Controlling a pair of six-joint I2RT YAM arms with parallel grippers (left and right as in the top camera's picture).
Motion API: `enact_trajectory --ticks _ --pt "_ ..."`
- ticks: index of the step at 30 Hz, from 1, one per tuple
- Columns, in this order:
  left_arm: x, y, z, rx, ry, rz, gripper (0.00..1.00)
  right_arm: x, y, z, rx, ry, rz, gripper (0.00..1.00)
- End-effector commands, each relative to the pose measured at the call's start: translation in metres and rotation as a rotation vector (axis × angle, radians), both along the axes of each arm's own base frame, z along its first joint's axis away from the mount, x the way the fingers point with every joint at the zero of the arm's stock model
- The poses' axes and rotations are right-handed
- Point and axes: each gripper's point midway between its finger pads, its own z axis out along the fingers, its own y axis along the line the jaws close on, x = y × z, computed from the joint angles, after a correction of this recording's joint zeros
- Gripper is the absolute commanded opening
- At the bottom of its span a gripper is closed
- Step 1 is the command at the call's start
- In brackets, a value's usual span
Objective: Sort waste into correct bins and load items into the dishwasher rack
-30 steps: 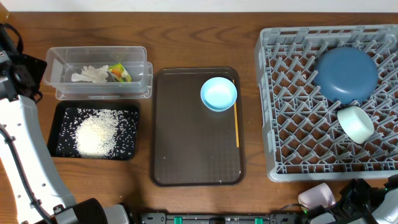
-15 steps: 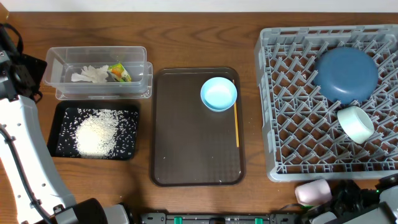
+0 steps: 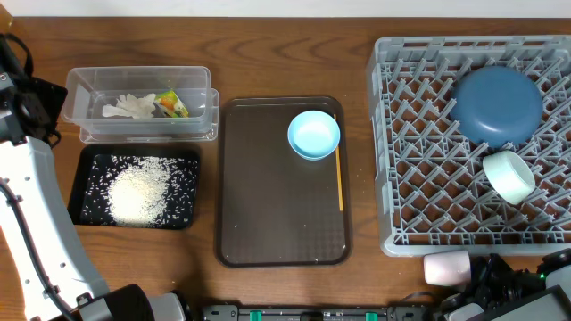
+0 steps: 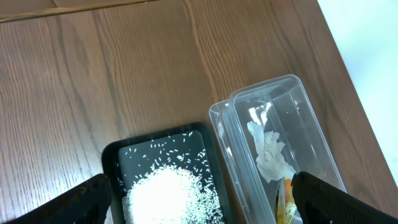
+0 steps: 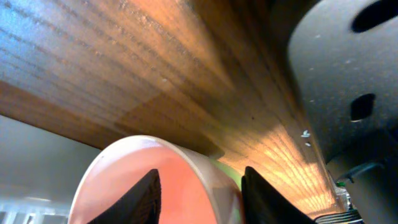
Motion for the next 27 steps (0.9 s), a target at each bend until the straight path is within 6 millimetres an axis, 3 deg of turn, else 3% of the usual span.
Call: enact_trajectory --ticks 1,3,4,11,15,20,27 --pt "-0.002 0.003 -0.001 0.007 0.008 0.012 0.95 0.011 0.007 0.005 0.043 -0.085 -0.006 0.27" --pt "-0.002 0.003 -0.001 0.007 0.008 0.012 0.95 0.010 0.008 0.006 0.044 -0.095 0.018 0.02" --pt "-0.002 0.003 -0.001 0.007 0.008 0.012 0.95 0.010 0.009 0.007 0.047 -0.101 0.028 0.01" --pt "-0.002 0.003 -0.001 0.007 0.008 0.012 0.95 0.011 0.021 0.014 0.110 -0.112 0.015 0.01" --pt "-0.002 0.003 -0.001 0.007 0.008 0.011 0.95 0.024 0.029 0.025 0.149 -0.231 0.043 0.01" --pt "-0.002 0.003 -0.001 0.007 0.008 0.012 0.95 0.048 0.041 0.049 0.211 -0.462 0.074 0.01" --pt "-0.002 0.003 -0.001 0.007 0.008 0.011 0.95 0.083 0.048 0.099 0.224 -0.882 0.086 0.01"
